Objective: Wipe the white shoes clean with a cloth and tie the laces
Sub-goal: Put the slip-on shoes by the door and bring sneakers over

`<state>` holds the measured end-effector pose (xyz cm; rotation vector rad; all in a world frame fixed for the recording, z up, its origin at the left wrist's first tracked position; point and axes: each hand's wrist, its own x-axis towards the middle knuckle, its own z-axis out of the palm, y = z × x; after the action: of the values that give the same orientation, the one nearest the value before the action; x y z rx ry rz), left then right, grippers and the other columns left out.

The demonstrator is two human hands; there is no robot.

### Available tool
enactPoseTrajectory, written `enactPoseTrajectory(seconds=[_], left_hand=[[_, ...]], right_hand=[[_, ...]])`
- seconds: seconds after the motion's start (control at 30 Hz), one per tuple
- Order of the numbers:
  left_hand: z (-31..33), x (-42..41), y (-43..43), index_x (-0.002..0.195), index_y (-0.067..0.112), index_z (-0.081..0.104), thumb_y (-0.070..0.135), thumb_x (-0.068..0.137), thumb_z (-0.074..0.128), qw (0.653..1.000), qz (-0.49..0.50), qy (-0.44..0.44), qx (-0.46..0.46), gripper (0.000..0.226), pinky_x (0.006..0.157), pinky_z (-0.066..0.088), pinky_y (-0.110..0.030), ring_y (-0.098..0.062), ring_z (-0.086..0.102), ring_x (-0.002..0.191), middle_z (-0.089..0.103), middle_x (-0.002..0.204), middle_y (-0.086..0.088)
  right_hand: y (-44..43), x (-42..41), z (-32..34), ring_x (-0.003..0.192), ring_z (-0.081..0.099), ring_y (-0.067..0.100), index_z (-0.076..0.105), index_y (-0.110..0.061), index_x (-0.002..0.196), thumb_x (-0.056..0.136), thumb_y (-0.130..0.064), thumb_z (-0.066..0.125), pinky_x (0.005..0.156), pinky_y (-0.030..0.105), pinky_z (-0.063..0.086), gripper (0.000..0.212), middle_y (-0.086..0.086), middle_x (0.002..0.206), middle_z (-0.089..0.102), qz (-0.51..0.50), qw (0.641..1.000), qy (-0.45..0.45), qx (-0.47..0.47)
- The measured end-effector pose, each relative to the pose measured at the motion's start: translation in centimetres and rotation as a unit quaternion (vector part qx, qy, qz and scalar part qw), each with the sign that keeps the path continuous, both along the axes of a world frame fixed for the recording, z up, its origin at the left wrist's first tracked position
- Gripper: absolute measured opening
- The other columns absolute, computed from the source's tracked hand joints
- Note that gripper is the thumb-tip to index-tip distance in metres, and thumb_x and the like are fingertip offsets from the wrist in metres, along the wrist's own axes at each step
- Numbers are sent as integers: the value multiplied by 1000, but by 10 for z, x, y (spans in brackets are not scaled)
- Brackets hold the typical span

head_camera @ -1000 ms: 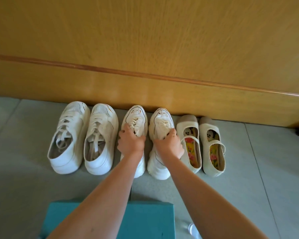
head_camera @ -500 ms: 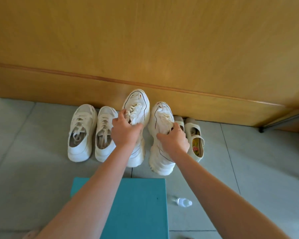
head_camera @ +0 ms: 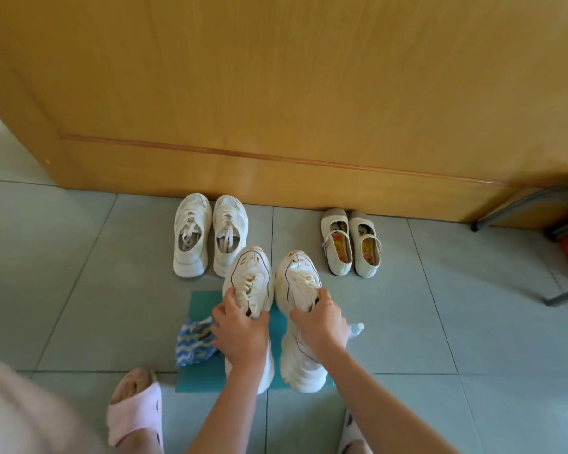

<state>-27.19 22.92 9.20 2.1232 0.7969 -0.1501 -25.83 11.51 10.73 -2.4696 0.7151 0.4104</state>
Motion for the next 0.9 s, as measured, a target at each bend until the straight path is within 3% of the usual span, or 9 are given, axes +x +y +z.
enactPoseTrajectory(seconds=[0.3, 0.47, 0.7, 0.8, 0.9], left_hand=[[-15, -26, -7, 140, 19, 35, 28, 74, 73, 998, -14, 45, 38, 77, 94, 36, -50, -39, 43, 118, 39, 136, -15], [-21, -25, -8, 141, 20, 34, 31, 74, 72, 997, -21, 53, 57, 78, 95, 36, -49, -38, 43, 119, 39, 137, -13], [-22, -23, -6, 141, 21, 31, 36, 72, 73, 995, -36, 69, 61, 81, 96, 35, -47, -37, 41, 121, 37, 138, -12], [-22, -22, -4, 142, 21, 30, 44, 72, 71, 996, -39, 73, 35, 85, 100, 32, -47, -37, 37, 125, 34, 141, -12], [-17, -18, -1, 142, 19, 31, 55, 75, 65, 997, -44, 65, 19, 84, 107, 25, -48, -34, 25, 134, 25, 147, -13]], right_hand=[[9, -31, -17, 105, 57, 24, 32, -22, 134, 81, -44, 60, 80, 33, 45, 64, 1, 119, 55, 3, 1000, 10, -26], [11, -39, -23, 107, 56, 24, 27, -24, 136, 81, -45, 60, 74, 30, 41, 68, 0, 125, 51, 7, 999, 7, -37], [11, -42, -27, 111, 54, 24, 24, -23, 136, 81, -53, 57, 81, 33, 44, 70, 1, 129, 46, 13, 999, 8, -38], [8, -41, -23, 113, 53, 24, 26, -23, 138, 83, -62, 48, 84, 34, 43, 71, 2, 132, 45, 13, 1000, 4, -22], [-5, -35, -21, 119, 51, 22, 31, -21, 141, 91, -59, 37, 92, 37, 42, 63, 3, 141, 41, -78, 994, -54, 54]])
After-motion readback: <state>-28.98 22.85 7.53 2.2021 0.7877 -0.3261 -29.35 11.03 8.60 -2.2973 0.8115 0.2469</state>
